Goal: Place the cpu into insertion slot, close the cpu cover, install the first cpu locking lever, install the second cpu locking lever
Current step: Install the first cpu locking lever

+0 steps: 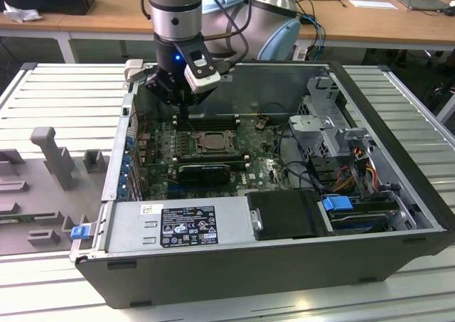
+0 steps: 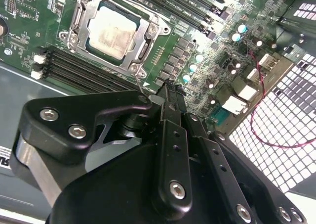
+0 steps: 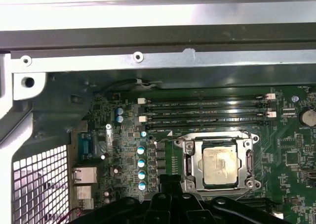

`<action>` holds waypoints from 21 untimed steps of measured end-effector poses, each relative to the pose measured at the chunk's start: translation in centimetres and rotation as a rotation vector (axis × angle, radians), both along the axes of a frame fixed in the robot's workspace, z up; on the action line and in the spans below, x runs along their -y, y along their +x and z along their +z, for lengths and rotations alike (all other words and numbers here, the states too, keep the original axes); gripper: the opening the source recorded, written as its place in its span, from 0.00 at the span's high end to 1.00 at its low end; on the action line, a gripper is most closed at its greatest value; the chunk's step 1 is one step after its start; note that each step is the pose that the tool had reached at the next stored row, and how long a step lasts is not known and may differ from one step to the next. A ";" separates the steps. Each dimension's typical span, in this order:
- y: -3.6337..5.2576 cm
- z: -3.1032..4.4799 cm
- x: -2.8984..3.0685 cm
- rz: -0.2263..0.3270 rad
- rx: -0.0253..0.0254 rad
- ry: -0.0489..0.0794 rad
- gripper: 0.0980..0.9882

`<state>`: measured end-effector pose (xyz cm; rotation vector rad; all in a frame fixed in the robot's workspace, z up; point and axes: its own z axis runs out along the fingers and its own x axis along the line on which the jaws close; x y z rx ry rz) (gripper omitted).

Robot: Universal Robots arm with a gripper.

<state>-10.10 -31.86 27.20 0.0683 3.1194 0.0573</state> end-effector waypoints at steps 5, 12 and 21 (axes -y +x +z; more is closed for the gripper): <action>-0.47 -0.01 -0.01 0.000 0.0000 0.000 0.99; -1.35 -0.25 -0.17 0.002 -0.0001 0.000 0.99; -1.84 -1.22 -2.00 0.003 0.0000 0.001 0.99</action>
